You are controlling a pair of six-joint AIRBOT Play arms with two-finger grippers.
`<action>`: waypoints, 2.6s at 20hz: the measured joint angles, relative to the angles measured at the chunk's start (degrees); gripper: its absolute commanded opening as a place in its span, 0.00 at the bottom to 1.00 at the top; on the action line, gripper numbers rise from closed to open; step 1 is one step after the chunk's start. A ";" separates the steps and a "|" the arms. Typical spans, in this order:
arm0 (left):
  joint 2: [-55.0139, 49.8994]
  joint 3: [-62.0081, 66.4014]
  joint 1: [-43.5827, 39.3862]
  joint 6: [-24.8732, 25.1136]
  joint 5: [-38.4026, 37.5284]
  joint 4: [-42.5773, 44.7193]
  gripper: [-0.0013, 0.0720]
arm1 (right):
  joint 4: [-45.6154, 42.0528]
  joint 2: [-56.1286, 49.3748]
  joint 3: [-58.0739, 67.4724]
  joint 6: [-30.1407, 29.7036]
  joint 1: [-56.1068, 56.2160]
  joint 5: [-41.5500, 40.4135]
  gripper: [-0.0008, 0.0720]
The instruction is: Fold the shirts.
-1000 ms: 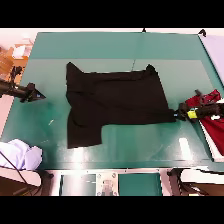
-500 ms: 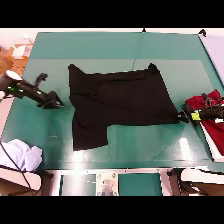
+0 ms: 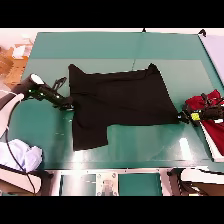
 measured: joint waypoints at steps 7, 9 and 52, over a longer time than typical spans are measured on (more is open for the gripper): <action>-0.07 -0.31 -2.43 1.18 1.11 -0.48 0.05 | 0.26 0.00 0.00 -0.39 0.00 -0.02 0.03; -0.04 -0.31 -2.54 2.89 0.79 -2.45 0.05 | 0.31 0.00 0.00 -0.42 0.00 -0.02 0.03; 11.19 4.94 15.30 11.37 -18.16 -31.61 0.05 | 28.44 9.31 12.20 -7.87 0.17 11.47 0.03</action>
